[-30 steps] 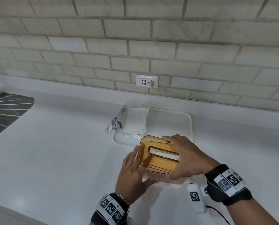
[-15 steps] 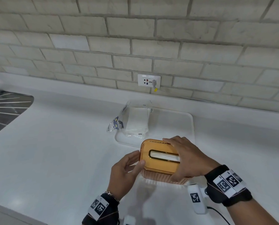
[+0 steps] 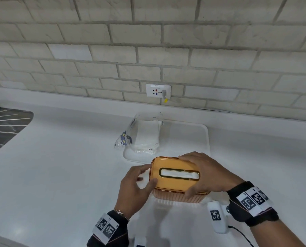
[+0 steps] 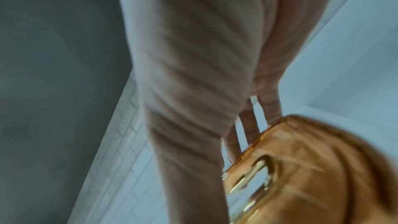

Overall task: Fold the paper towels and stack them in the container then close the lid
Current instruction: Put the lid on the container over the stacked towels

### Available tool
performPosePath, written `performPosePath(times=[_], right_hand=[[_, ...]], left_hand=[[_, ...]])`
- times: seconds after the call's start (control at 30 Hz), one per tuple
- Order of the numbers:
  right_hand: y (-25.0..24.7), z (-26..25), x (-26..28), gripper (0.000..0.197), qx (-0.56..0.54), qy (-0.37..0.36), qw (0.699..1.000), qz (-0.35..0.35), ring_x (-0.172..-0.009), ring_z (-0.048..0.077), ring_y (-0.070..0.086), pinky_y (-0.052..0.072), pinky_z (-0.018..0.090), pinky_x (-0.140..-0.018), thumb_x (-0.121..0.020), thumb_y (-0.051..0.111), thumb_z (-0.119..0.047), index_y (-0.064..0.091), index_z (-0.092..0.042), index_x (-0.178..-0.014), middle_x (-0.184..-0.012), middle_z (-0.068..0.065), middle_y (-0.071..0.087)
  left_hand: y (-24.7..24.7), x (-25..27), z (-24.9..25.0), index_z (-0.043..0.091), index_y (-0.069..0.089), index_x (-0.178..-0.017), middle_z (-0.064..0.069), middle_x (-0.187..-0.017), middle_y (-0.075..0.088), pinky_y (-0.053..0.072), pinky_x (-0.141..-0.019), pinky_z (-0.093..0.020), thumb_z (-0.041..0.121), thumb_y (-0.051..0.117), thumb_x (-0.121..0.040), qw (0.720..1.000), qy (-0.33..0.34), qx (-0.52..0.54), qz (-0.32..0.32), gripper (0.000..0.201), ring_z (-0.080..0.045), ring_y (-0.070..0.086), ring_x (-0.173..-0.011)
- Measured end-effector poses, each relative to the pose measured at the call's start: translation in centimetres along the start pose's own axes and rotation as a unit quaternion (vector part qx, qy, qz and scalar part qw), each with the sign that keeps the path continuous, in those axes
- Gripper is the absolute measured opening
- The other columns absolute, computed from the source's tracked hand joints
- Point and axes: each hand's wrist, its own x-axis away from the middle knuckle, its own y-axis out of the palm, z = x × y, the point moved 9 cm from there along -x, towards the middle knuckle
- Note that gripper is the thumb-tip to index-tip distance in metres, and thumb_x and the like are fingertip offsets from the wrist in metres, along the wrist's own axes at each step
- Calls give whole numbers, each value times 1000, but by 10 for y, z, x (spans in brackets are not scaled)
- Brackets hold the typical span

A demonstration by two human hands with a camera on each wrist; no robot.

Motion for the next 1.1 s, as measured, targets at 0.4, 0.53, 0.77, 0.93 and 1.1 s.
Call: performPosePath(times=[0.4, 0.53, 0.77, 0.93, 1.1], right_hand=[[-13, 10, 18, 28, 5, -2, 992, 123, -125, -3, 42, 39, 25, -105, -84, 80, -53, 79, -39, -108, -132, -29, 55], [-15, 3, 11, 23, 22, -17, 992, 122, -120, -1, 43, 36, 22, -100, -86, 78, -53, 81, -37, -103, -129, -28, 57], [-18, -4, 3, 14, 76, -55, 990, 107, -122, 3, 44, 32, 22, -96, -91, 75, -45, 84, -35, -95, -130, -26, 62], [-19, -9, 4, 13, 98, -92, 981, 140, -119, 6, 50, 33, 23, -97, -90, 73, -34, 84, -31, -85, -124, -21, 67], [-24, -13, 8, 7, 51, -84, 979, 178, -109, 1, 52, 39, 23, -94, -79, 72, -31, 72, -31, -72, -114, -21, 69]], left_hand=[[63, -40, 77, 37, 82, -75, 14, -111, 74, 35, -95, -31, 55, 65, -81, 886, 316, -330, -81, 26, -21, 56, -127], [63, -40, 76, 38, 82, -75, 14, -112, 74, 33, -94, -29, 55, 59, -86, 884, 312, -337, -89, 30, -20, 57, -126], [61, -37, 81, 35, 82, -75, 12, -109, 76, 34, -92, -30, 49, 63, -87, 886, 324, -325, -70, 26, -19, 55, -125], [62, -33, 86, 32, 81, -74, 10, -108, 76, 37, -91, -31, 45, 63, -89, 880, 345, -321, -53, 27, -19, 54, -125], [65, -34, 80, 35, 82, -90, 12, -112, 75, 49, -94, -36, 62, 67, -80, 906, 293, -297, -74, 32, -19, 60, -127]])
